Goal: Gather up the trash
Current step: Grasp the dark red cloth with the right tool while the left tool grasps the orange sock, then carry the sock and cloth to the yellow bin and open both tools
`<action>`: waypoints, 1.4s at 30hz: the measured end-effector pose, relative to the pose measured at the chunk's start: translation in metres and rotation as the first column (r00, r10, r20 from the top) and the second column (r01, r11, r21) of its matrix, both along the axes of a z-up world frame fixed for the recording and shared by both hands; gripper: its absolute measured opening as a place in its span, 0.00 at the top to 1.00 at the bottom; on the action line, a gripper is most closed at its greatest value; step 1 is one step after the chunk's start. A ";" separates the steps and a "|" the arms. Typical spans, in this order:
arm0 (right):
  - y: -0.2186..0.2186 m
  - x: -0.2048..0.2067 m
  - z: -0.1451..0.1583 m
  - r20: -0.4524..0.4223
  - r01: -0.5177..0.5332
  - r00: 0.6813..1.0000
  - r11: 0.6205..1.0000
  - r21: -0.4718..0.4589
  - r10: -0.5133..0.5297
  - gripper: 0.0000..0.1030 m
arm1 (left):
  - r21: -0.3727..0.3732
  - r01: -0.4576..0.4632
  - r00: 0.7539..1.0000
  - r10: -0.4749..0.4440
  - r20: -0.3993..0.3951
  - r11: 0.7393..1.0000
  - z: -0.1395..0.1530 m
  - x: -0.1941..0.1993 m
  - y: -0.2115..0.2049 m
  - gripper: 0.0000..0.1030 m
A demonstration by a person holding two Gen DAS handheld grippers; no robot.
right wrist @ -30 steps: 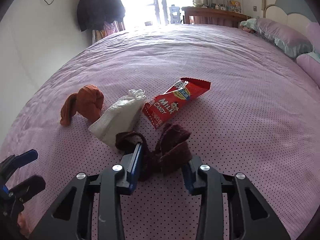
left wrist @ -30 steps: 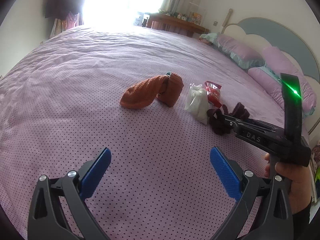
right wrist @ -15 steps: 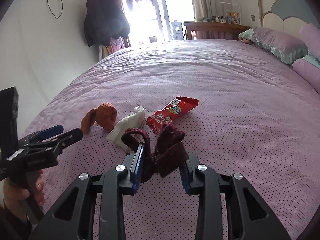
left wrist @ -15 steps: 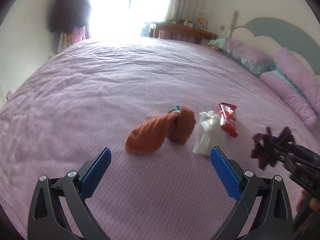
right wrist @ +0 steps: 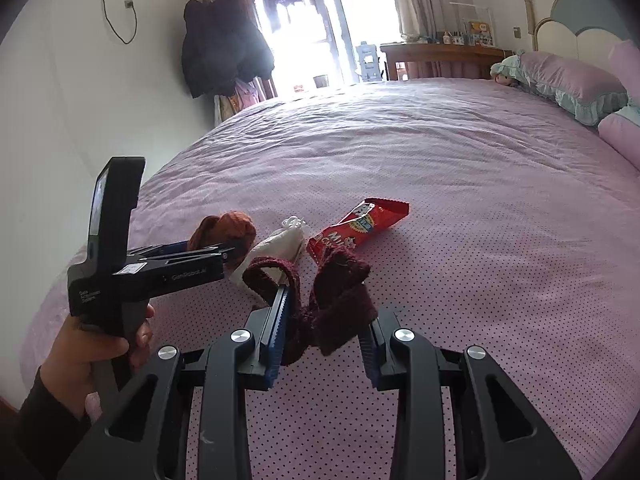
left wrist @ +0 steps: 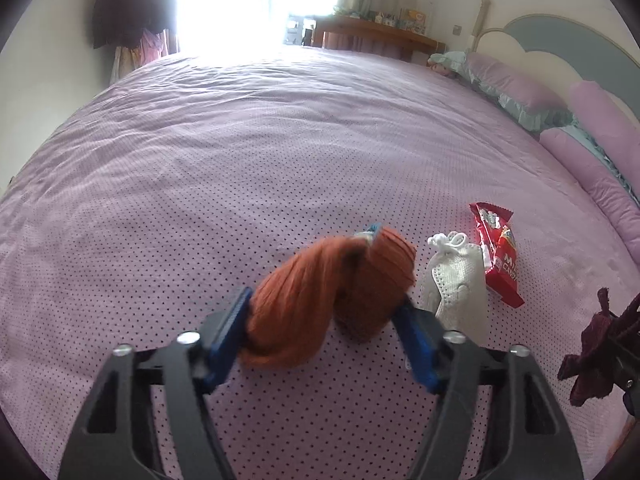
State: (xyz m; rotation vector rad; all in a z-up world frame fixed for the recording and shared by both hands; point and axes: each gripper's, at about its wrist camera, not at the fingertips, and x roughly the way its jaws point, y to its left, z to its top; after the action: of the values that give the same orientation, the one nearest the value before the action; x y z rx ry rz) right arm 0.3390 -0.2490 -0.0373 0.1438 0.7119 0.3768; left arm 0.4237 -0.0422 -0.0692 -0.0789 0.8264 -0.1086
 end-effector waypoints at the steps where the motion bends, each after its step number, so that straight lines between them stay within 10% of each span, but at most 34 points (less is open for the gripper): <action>1: 0.002 0.000 -0.001 -0.002 -0.009 1.000 1.000 0.001 0.009 0.69 | -0.005 0.012 1.000 -0.012 -0.001 1.000 0.001 -0.002 0.000 0.59; 2: 0.003 0.001 -0.001 -0.004 -0.016 1.000 1.000 0.006 0.016 0.69 | -0.017 0.035 0.999 -0.035 -0.007 0.999 0.001 -0.004 -0.001 0.70; 14: 0.004 -0.039 0.018 0.013 -0.052 0.999 0.999 0.006 0.051 0.69 | -0.133 0.169 0.985 -0.163 0.055 0.977 0.026 -0.083 -0.003 0.73; 25: -0.008 -0.156 0.033 0.079 -0.069 0.994 0.997 -0.042 0.072 0.69 | -0.177 0.419 0.908 -0.408 0.097 0.891 0.040 -0.200 -0.043 0.73; 35: -0.098 -0.311 0.009 0.049 0.163 0.985 0.987 -0.004 -0.163 0.69 | -0.266 0.633 0.769 -0.629 0.112 0.727 0.025 -0.304 -0.127 0.73; 42: -0.164 -0.408 -0.045 -0.091 0.432 0.895 0.900 -0.054 -0.436 0.69 | -0.345 0.735 0.626 -0.780 0.014 0.584 -0.020 -0.359 -0.213 0.73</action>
State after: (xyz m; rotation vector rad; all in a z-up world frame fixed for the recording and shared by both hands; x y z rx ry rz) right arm -0.0690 -0.4129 -0.0825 0.2876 0.7621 -0.0727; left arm 0.0644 -0.2548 -0.0895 -0.0288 0.9325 -1.0885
